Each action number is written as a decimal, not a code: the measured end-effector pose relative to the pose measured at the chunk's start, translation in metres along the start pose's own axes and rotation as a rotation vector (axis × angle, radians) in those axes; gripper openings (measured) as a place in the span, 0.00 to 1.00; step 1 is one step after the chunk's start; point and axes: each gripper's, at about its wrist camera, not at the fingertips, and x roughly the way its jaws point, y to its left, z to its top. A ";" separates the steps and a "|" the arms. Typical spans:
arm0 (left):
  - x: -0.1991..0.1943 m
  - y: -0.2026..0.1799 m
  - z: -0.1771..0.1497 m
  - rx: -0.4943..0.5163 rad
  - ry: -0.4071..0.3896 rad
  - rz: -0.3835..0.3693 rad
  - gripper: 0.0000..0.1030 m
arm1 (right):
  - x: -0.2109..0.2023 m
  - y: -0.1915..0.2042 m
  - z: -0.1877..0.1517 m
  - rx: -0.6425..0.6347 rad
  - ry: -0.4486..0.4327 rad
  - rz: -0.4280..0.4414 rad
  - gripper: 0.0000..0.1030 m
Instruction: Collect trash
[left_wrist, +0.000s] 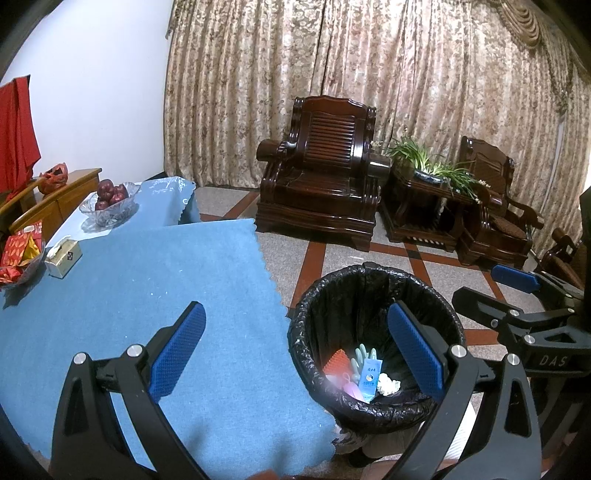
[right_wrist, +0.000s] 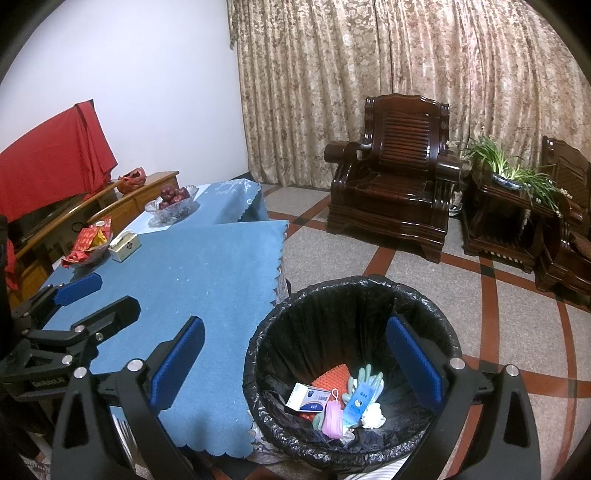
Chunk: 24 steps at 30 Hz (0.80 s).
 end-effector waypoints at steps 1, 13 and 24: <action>0.000 0.000 0.000 0.000 0.000 0.000 0.93 | 0.000 0.000 0.000 0.000 0.000 0.000 0.94; -0.001 0.001 0.001 0.000 0.002 0.000 0.93 | 0.000 0.000 0.001 0.000 0.002 -0.001 0.94; -0.002 0.000 0.003 -0.001 0.004 0.000 0.93 | 0.001 0.002 0.000 0.001 0.003 -0.001 0.94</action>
